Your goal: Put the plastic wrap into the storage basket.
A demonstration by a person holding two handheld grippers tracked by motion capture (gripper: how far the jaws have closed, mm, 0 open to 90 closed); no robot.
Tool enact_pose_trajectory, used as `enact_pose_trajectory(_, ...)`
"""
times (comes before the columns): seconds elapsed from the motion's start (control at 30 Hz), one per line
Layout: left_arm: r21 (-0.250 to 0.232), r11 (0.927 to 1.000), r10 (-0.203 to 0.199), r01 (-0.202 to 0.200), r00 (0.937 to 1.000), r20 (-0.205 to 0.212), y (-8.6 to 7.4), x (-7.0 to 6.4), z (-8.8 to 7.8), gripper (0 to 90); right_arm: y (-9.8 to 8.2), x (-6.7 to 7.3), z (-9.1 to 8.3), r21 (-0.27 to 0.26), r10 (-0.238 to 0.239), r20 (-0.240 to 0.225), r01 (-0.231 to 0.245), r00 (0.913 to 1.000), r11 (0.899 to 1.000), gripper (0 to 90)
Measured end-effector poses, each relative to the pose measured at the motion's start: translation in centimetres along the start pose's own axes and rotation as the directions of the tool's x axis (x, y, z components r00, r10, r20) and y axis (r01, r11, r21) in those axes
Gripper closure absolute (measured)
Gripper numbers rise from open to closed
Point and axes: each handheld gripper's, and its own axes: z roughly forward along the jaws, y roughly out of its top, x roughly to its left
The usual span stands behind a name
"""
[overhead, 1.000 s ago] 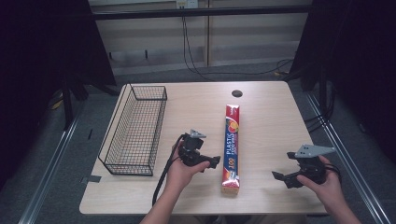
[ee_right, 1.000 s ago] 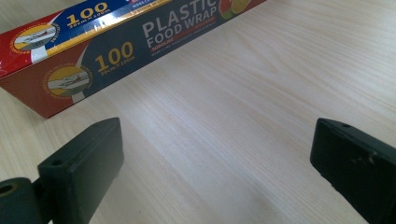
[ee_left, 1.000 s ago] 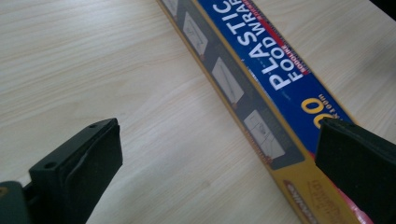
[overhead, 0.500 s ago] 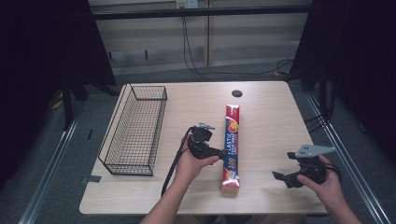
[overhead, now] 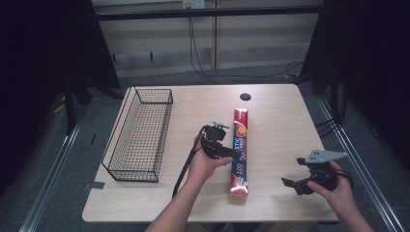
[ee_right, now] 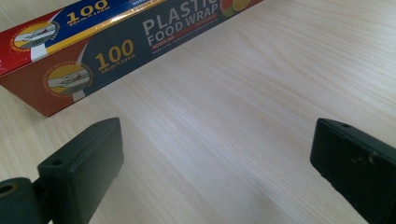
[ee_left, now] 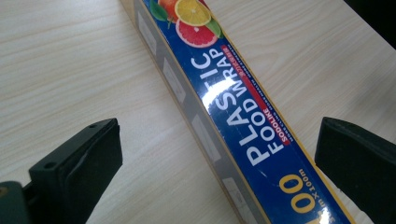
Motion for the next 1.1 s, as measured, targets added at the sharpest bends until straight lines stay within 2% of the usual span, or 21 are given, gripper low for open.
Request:
enact_pose_trajectory(0.1,0.003,1.0,0.0,0.0,0.9999,0.015,0.4,-0.2,0.1,2.7,0.0,0.0,0.1,0.001,0.001,-0.004,-0.001,1.0,1.0,2.4)
enact_pose_trajectory(0.33,0.015,0.9999,0.008,-0.008,0.9999,0.014,1.4,-0.7,0.6,3.2,0.0,0.0,0.1,-0.001,-0.005,0.0,0.005,1.0,1.0,2.4)
enact_pose_trajectory(0.87,0.043,0.9986,-0.029,0.03,0.9993,-0.022,3.2,-1.3,2.1,5.5,0.0,0.0,0.1,0.002,-0.008,-0.003,0.008,1.0,1.0,2.4)
enact_pose_trajectory(0.97,0.06,0.9979,-0.022,0.023,0.9995,-0.025,3.4,-1.3,2.2,5.9,0.0,0.0,0.1,0.009,-0.006,0.0,0.006,1.0,1.0,2.4)
enact_pose_trajectory(1.0,0.041,0.9983,-0.04,0.041,0.9988,-0.029,3.4,-1.4,2.4,6.0,0.0,0.0,0.1,0.006,-0.007,-0.002,0.007,1.0,1.0,2.4)
enact_pose_trajectory(1.1,0.058,0.9977,-0.032,0.034,0.9988,-0.036,3.7,-1.5,2.5,6.5,0.0,0.0,0.1,0.002,-0.008,-0.001,0.008,1.0,1.0,2.5)
